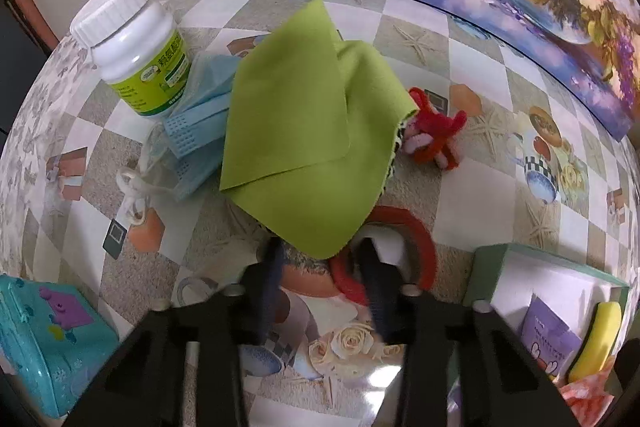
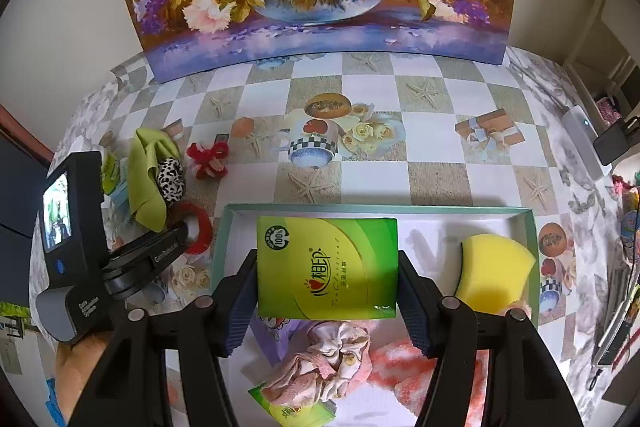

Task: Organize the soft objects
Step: 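Lower the green tissue packet toward the tray while the left tool grasps the red ring, then open the right tool to drop the packet while the left tool drops the red ring in the tray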

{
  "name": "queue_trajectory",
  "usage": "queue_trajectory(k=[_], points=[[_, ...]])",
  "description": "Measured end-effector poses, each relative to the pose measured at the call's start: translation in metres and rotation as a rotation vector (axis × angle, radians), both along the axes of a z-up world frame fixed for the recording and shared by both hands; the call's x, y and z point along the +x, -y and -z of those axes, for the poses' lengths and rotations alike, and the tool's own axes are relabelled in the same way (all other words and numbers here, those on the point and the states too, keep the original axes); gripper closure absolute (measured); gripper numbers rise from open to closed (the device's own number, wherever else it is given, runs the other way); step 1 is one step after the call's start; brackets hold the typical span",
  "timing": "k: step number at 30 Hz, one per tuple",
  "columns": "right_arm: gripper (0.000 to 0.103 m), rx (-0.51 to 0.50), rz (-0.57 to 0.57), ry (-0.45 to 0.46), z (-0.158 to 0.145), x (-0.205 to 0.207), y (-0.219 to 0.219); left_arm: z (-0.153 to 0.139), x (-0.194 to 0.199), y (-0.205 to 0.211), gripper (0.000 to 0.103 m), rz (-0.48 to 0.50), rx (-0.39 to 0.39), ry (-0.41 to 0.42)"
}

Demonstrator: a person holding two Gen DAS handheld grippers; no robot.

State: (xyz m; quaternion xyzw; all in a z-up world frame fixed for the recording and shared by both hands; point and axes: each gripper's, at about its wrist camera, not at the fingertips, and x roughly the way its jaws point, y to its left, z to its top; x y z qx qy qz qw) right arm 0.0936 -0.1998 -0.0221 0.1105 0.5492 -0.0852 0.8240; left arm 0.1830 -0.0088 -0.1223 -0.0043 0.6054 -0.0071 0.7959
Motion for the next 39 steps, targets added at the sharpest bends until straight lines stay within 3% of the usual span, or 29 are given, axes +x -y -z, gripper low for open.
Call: queue_trajectory(k=[5,8,16,22,32,39], points=[[0.037,0.003,0.007,0.006,-0.002,-0.002,0.003,-0.002,-0.008,0.002,0.086,0.013,-0.018,-0.012],[0.037,0.013,0.013,0.001,0.0,-0.003,0.006,-0.003,-0.012,0.0,0.091,0.019,-0.026,-0.021],[0.037,0.029,0.054,-0.054,0.02,-0.008,0.023,-0.005,-0.018,-0.011,0.092,0.016,-0.048,-0.038],[0.037,0.049,0.086,-0.072,0.029,-0.013,0.037,-0.011,-0.021,-0.019,0.092,-0.002,-0.106,-0.048],[0.037,0.067,0.11,-0.092,0.037,-0.017,0.047,-0.055,-0.028,-0.018,0.092,0.02,-0.165,0.02],[0.037,0.073,0.112,-0.115,0.045,-0.016,0.048,-0.067,-0.033,0.006,0.092,0.102,-0.131,0.049]])
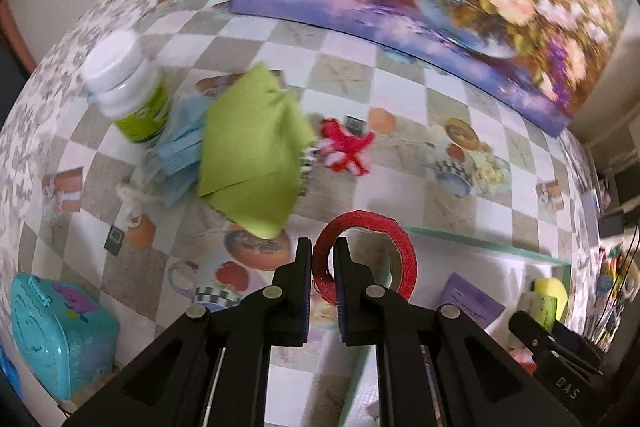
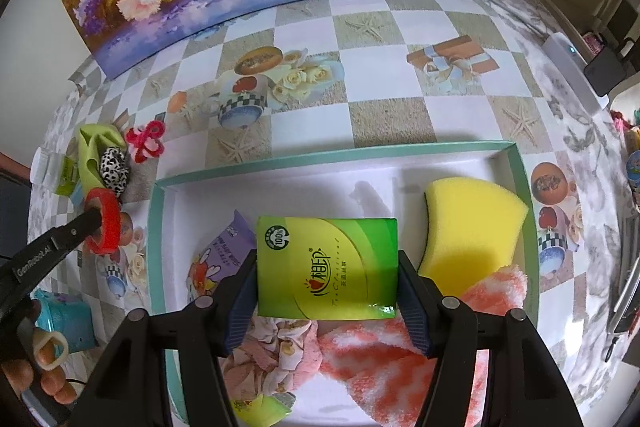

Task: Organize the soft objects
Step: 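Open the right tool to drop the packet while the left tool drops the red ring in the tray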

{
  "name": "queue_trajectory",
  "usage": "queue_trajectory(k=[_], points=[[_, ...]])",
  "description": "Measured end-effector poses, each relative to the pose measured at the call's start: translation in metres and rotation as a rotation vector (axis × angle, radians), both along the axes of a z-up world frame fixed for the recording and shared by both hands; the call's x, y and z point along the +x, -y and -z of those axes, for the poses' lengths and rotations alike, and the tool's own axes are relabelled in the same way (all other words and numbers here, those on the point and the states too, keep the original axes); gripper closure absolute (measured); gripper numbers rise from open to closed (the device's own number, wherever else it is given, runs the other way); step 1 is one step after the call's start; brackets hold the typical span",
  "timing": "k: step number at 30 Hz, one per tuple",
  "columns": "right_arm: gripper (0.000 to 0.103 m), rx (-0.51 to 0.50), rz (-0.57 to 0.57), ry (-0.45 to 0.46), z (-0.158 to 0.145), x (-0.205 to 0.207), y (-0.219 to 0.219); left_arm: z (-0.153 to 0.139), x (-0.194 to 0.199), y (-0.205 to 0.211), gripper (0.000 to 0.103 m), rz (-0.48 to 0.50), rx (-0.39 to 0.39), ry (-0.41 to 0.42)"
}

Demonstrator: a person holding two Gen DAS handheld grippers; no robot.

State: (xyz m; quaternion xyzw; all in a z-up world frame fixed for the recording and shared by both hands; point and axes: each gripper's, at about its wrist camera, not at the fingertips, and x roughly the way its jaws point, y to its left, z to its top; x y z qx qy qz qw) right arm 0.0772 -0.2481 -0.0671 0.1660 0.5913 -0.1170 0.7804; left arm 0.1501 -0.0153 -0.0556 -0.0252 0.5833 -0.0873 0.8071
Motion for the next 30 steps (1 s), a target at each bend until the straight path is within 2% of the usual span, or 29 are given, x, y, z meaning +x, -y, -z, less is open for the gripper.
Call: queue_trajectory(k=[10,16,27,28,30], points=[[0.037,0.013,0.022,-0.009,0.005,-0.003,0.011,0.014,-0.014,0.06,0.092,0.166,0.11,0.021],[0.037,0.021,0.044,-0.01,0.008,-0.006,0.02,0.024,-0.023,0.082,0.092,0.226,0.148,0.018],[0.037,0.022,0.066,-0.001,0.003,-0.009,0.027,0.029,-0.032,0.101,0.092,0.284,0.119,-0.01],[0.037,0.022,0.07,0.002,0.002,-0.009,0.028,0.028,-0.032,0.101,0.09,0.281,0.108,-0.014],[0.036,0.016,0.078,0.007,-0.002,-0.009,0.03,0.023,-0.03,0.099,0.08,0.271,0.088,-0.017]])
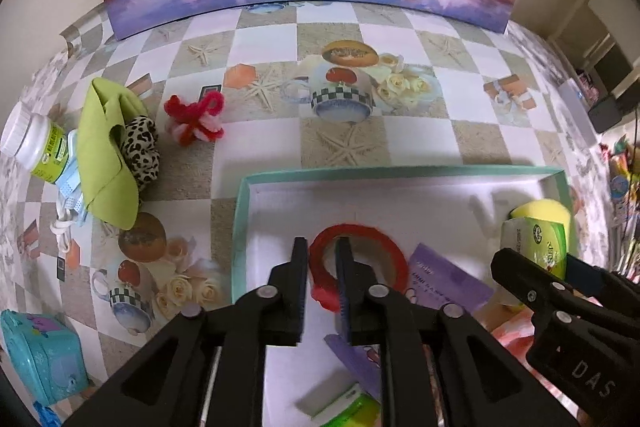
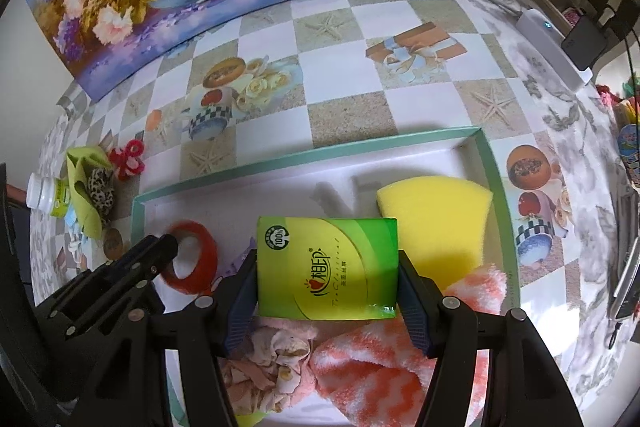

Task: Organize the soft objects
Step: 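Open the right tool to drop the packet while the left tool drops the red ring in the tray, then move both tools back over the table toward the green cloth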

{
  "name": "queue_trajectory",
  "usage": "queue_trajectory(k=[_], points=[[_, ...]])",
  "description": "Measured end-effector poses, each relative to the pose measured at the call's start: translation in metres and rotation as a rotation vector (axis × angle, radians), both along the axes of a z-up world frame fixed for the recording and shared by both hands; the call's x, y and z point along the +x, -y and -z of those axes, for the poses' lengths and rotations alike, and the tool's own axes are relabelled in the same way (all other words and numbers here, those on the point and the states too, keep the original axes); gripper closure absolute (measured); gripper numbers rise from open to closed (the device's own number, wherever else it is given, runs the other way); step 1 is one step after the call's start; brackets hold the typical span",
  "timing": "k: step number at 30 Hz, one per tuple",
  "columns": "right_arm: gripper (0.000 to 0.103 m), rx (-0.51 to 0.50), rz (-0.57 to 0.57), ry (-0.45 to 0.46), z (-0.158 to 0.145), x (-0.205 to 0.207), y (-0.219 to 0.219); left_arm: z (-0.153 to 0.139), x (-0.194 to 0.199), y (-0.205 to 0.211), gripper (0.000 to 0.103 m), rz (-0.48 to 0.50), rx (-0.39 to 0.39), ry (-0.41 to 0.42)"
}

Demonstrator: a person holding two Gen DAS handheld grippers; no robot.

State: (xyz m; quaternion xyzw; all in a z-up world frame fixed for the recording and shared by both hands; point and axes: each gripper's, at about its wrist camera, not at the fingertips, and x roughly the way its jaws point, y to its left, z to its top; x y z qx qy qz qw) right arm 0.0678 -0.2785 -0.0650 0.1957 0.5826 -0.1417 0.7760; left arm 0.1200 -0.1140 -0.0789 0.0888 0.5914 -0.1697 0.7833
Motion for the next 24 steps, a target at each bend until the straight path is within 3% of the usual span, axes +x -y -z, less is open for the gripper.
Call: queue_trajectory(k=[2,3,7,14,17,20,24], points=[[0.035,-0.008,0.009,0.004,-0.004,0.0,0.002,-0.006,0.001,-0.003,0.045,-0.011,-0.014,0.01],[0.034,-0.013,0.011,0.01,-0.008,-0.001,0.003,-0.01,0.002,-0.005,0.042,-0.019,-0.026,0.015],[0.033,-0.033,0.007,0.041,-0.024,-0.002,0.003,-0.024,0.005,-0.012,0.04,-0.034,-0.051,0.03],[0.03,-0.086,-0.013,0.115,-0.063,-0.004,-0.005,-0.05,0.015,-0.034,0.022,-0.093,-0.066,0.072],[0.027,-0.109,-0.021,0.135,-0.075,-0.005,-0.008,-0.06,0.021,-0.049,0.02,-0.133,-0.063,0.094],[0.02,-0.134,-0.025,0.152,-0.082,-0.006,-0.01,-0.066,0.027,-0.065,0.012,-0.173,-0.047,0.106],[0.014,-0.151,-0.017,0.146,-0.08,-0.005,-0.01,-0.07,0.035,-0.09,0.011,-0.24,-0.025,0.121]])
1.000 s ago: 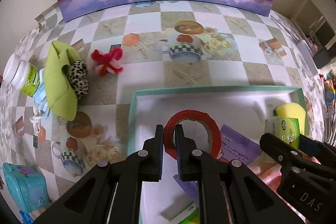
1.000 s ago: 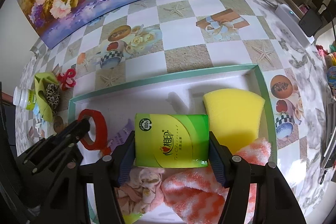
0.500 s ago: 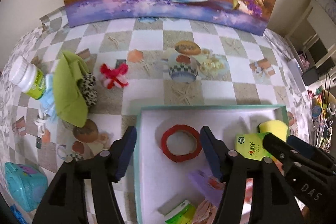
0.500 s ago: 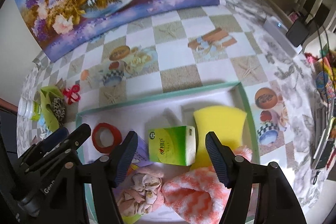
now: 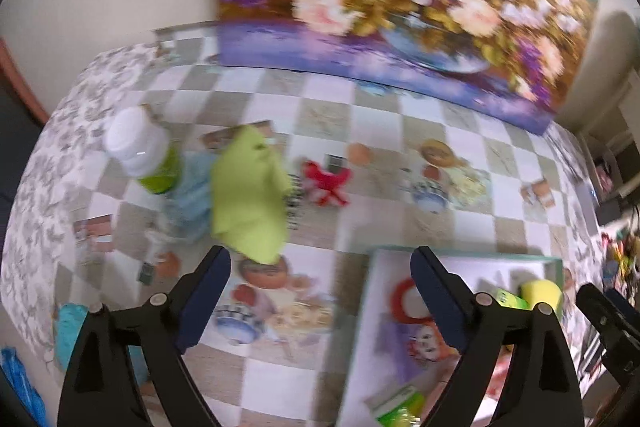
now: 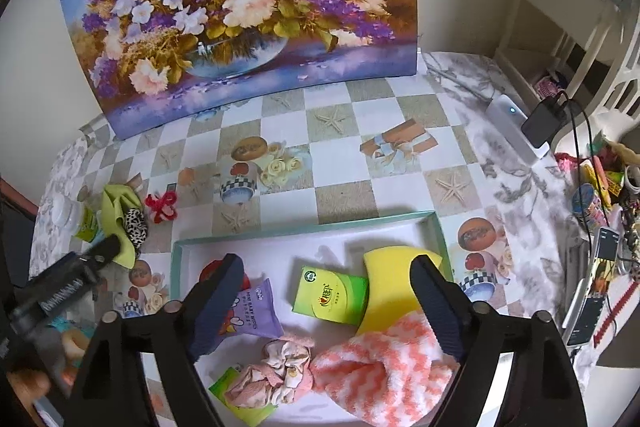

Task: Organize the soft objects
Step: 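Move both tools back over the table toward the green cloth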

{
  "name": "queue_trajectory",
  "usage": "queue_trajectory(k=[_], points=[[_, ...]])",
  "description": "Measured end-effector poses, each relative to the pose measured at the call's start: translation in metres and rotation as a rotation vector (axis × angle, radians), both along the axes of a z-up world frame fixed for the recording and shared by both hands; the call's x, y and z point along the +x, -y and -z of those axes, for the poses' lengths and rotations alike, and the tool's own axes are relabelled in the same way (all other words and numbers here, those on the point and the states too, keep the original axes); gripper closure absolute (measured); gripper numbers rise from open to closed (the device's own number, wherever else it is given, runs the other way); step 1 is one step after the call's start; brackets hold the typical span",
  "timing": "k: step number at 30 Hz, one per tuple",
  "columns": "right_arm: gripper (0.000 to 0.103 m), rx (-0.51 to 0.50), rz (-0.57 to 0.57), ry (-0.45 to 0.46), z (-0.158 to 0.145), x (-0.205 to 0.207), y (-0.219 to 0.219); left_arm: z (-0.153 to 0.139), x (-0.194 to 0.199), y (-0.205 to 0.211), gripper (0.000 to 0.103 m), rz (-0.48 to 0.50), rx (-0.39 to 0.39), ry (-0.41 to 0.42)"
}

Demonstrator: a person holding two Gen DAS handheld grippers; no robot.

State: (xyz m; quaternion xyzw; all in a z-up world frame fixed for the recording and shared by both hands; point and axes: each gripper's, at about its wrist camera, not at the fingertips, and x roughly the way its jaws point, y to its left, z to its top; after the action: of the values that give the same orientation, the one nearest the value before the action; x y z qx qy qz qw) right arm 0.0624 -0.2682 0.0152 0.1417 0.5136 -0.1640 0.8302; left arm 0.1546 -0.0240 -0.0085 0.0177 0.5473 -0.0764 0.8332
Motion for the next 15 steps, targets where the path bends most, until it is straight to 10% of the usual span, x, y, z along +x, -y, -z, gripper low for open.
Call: queue_trajectory(k=[15], points=[[0.0,-0.019,-0.061,-0.046,0.023,0.02,-0.044,-0.011,0.02,-0.111,0.011,-0.263,0.033,0.012]])
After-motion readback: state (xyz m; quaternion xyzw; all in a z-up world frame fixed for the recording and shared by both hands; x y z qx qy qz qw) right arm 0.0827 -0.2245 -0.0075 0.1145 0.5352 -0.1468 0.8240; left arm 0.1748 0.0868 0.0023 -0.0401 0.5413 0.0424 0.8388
